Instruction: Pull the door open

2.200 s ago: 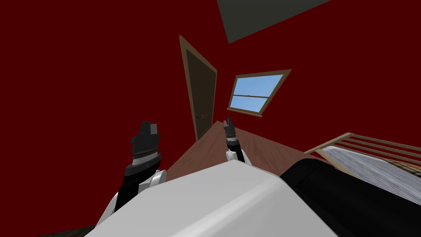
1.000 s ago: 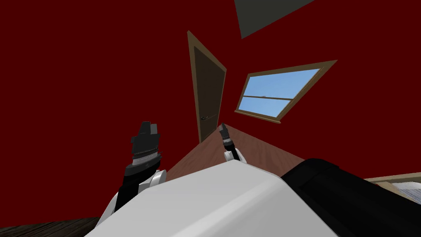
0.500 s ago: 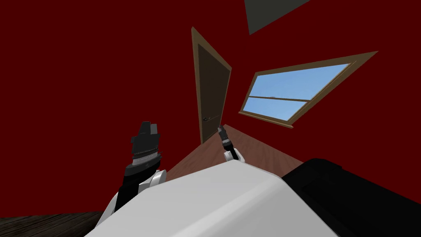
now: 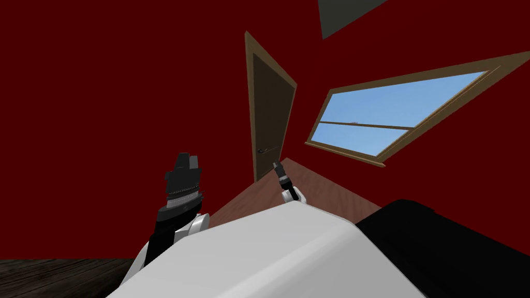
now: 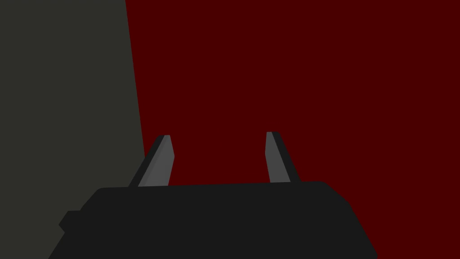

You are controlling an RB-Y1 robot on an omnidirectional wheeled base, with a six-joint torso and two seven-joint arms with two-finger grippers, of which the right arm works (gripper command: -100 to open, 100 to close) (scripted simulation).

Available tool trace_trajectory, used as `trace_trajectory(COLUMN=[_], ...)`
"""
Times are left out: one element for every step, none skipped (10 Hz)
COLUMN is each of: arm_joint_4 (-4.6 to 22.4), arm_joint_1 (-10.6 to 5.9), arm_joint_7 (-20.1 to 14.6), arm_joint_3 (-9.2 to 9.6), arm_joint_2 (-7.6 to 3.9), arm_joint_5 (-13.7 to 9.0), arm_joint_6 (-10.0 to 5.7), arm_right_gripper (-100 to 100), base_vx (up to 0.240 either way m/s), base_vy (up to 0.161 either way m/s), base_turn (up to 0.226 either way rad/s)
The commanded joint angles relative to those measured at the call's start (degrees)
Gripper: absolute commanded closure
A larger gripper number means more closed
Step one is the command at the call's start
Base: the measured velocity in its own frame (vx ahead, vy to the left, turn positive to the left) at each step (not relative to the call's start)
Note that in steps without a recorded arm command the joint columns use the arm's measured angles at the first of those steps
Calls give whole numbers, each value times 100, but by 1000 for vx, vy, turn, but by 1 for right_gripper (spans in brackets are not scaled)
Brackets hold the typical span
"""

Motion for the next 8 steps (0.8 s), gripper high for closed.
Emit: trace_trajectory(arm_joint_4=[272, 449, 626, 803, 974, 1151, 1284, 1323], arm_joint_1=[-91, -156, -221, -286, -351, -414, -478, -478], arm_joint_7=[-89, -133, -178, -223, -267, -311, -354, -354], arm_joint_3=[17, 30, 44, 57, 71, 84, 97, 97], arm_joint_2=[-89, -134, -180, -225, -270, -313, -356, -356], arm_joint_5=[-30, -45, -60, -75, -90, -105, -120, -120], arm_joint_6=[-35, -57, -78, -99, -121, -141, -162, -162], arm_right_gripper=[-100, -100, -100, -100, -100, -100, -100, -100], base_vx=[94, 84, 77, 82, 87, 85, 80, 49], base_vy=[-61, -52, -55, -57, -56, -57, -61, -45], base_turn=[112, 125, 139, 152, 130, 140, 113, 44])
